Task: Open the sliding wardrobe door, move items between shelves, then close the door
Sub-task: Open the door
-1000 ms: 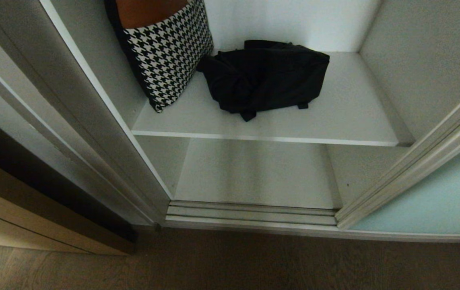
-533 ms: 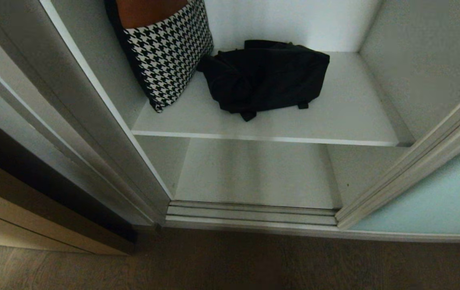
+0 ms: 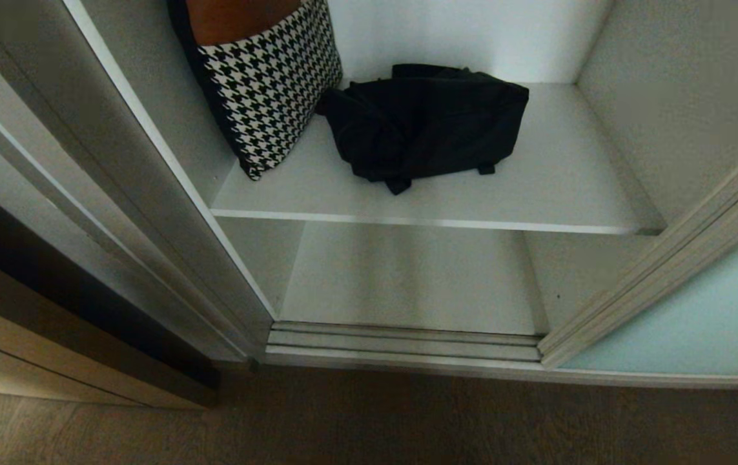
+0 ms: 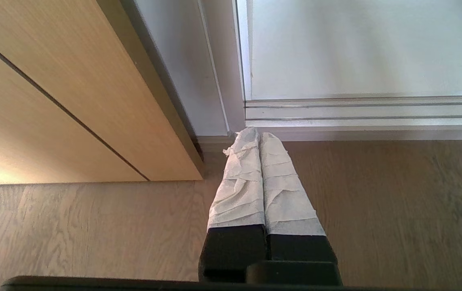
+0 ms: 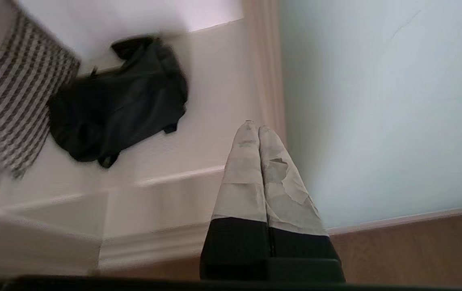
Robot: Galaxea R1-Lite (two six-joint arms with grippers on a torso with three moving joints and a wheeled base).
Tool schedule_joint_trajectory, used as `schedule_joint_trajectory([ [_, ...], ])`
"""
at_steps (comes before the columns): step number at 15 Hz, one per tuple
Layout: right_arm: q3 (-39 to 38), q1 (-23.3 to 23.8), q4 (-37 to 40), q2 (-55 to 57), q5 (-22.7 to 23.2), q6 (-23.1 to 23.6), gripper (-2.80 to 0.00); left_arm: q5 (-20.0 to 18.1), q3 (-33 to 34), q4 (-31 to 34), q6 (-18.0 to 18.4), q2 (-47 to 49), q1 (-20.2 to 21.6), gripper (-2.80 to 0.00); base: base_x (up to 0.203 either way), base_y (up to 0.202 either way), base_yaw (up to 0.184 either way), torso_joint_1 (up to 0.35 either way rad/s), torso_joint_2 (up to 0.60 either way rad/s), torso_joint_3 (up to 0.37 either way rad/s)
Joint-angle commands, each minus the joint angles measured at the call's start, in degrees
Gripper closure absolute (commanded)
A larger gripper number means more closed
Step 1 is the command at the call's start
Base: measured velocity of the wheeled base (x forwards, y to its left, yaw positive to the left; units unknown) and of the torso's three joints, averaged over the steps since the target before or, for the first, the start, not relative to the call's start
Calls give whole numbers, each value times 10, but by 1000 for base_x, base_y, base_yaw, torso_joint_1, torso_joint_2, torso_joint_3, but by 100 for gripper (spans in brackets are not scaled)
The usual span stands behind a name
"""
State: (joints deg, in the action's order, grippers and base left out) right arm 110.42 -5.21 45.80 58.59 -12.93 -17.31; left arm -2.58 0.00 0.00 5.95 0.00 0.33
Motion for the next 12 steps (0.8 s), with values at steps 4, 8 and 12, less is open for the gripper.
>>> schedule_joint_trajectory([
  [4, -2, 44, -18, 30, -11, 5, 0, 0, 0, 0, 0, 1, 0, 0, 0, 0, 0, 0, 0, 0],
  [8, -19, 133, -52, 48, 18, 6, 0, 0, 0, 0, 0, 1, 0, 0, 0, 0, 0, 0, 0, 0],
  [12, -41, 166, -91, 71, 56, 4, 0, 0, 0, 0, 0, 1, 0, 0, 0, 0, 0, 0, 0, 0],
])
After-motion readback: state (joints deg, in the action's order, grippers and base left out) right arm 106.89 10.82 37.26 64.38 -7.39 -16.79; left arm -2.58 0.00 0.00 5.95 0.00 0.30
